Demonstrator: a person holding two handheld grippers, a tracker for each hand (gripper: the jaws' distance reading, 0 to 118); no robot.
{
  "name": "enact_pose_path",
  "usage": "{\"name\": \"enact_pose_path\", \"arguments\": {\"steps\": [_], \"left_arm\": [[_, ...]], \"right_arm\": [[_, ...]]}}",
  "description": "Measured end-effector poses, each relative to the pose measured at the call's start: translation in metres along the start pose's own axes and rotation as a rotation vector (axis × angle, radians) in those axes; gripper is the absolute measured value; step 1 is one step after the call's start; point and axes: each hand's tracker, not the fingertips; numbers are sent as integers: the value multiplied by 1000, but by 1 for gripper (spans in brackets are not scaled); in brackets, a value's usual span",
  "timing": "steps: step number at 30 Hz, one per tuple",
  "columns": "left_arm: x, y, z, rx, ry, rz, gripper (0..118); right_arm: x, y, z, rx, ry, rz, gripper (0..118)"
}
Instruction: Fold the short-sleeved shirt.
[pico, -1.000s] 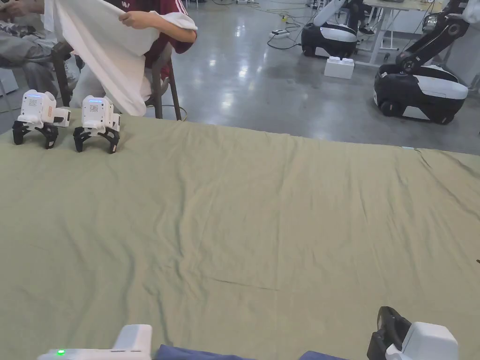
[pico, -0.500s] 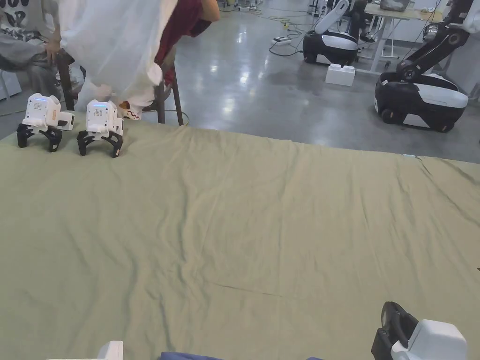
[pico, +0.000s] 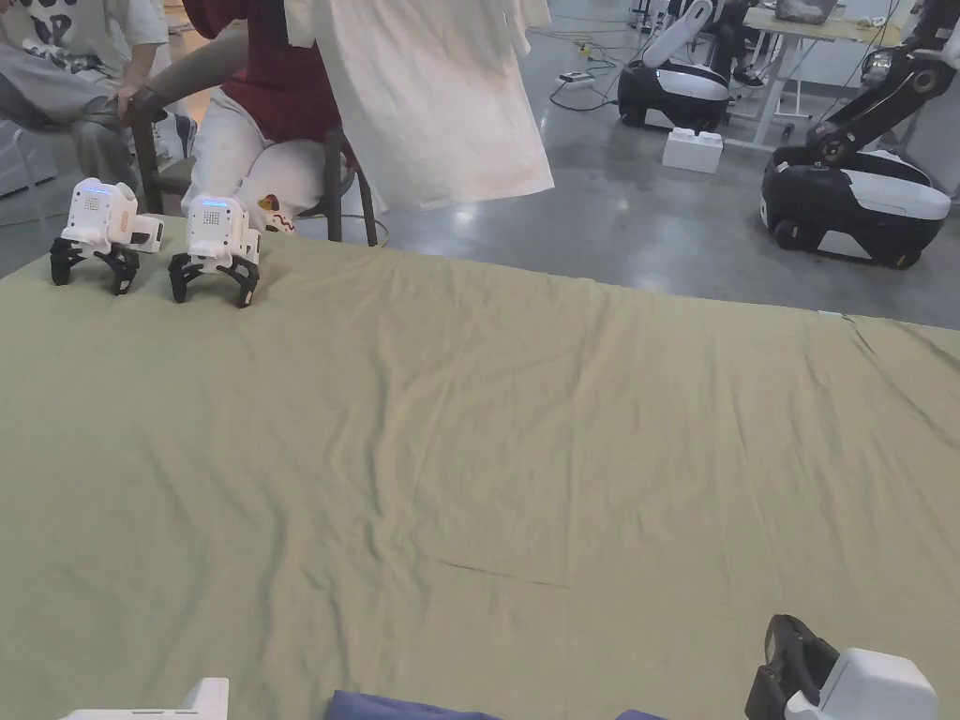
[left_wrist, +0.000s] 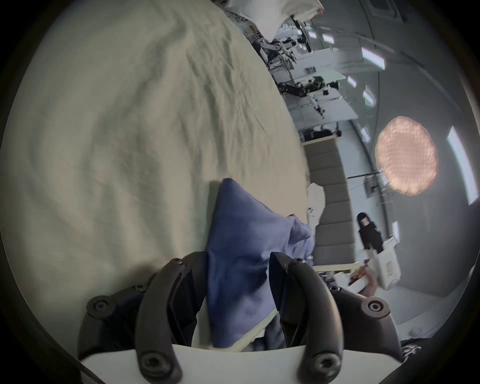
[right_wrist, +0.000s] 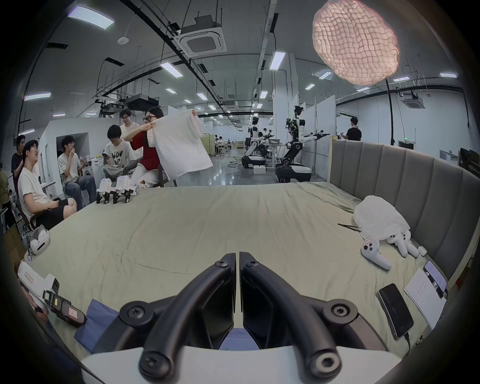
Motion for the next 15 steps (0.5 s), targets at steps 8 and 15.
{"name": "enact_pose_path", "arguments": {"steps": [8, 15], "left_arm": [[9, -8, -23, -44, -84, -23, 25], [17, -6, -11, -12, -26, -121, 15]], "right_arm": [[-2, 2, 0, -1, 3, 0, 1], [-2, 3, 1, -1, 4, 2, 1]]}}
